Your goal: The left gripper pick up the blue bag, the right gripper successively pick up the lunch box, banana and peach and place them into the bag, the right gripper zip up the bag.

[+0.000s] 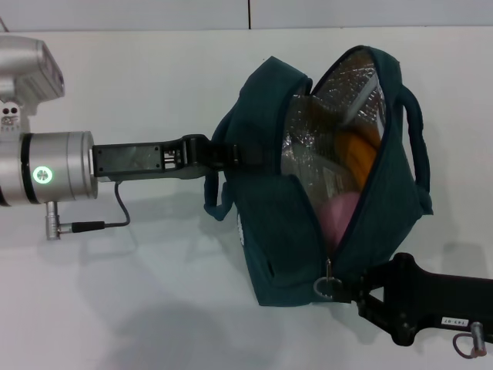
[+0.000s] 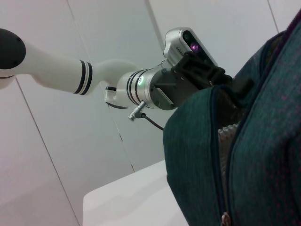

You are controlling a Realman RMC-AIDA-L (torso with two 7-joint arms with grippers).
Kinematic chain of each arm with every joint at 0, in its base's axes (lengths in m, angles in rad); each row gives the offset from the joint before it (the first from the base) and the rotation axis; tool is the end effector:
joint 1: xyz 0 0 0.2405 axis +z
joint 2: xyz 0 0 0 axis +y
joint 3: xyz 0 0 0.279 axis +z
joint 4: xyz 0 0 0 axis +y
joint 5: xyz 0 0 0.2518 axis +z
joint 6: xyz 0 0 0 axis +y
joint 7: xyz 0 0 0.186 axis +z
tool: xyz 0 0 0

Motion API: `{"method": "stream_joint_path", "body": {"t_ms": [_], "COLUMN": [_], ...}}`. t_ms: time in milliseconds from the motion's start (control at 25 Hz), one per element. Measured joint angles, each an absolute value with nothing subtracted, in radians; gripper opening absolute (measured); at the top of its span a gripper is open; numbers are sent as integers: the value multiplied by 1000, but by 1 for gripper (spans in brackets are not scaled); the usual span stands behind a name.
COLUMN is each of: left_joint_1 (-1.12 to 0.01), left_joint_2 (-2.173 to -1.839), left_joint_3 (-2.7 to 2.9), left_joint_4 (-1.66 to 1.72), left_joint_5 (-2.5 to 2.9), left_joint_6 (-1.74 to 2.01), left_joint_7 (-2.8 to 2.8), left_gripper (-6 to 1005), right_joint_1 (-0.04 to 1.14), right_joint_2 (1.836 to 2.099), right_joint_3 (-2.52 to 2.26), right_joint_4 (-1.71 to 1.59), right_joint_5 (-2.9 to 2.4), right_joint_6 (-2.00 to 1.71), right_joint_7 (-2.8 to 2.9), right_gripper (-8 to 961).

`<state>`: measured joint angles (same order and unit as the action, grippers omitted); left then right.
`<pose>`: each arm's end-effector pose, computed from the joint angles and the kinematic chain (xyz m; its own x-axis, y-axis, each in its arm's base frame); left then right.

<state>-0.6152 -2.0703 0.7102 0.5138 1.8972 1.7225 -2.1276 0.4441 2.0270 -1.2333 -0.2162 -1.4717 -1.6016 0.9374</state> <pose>-0.2351 0.3747 -0.0610 0.2636 0.8830 0.3884 0.7527 -0.4401 0.4896 0.3027 0.2858 -0.1222 0.7361 -0.2980 -0.6077 -0.3472 -0.9370 0.0390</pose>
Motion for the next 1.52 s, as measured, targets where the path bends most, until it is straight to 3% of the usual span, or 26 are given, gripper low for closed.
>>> {"method": "stream_joint_path", "body": {"t_ms": [40, 600, 1520], "left_joint_1": [-615, -610, -604], "left_joint_2": [-2070, -2066, -2074], "left_joint_3": [710, 709, 702], "left_joint_4": [514, 514, 514], "left_joint_5": [1898, 1893, 1891], "left_joint_6": [1723, 1724, 1724], "left_joint_7": [-2128, -2121, -2048], "left_gripper": [89, 90, 91], "right_joint_1": [444, 393, 393], "right_joint_2": [2027, 2010, 2017], "right_joint_3": [-1233, -1207, -1182], "right_joint_4": [-217, -224, -249], "right_joint_5": [-1470, -1408, -1347], "right_joint_6": [-1601, -1686, -1794], "right_joint_7": [937, 932, 879], "right_gripper": [10, 3, 5]}}
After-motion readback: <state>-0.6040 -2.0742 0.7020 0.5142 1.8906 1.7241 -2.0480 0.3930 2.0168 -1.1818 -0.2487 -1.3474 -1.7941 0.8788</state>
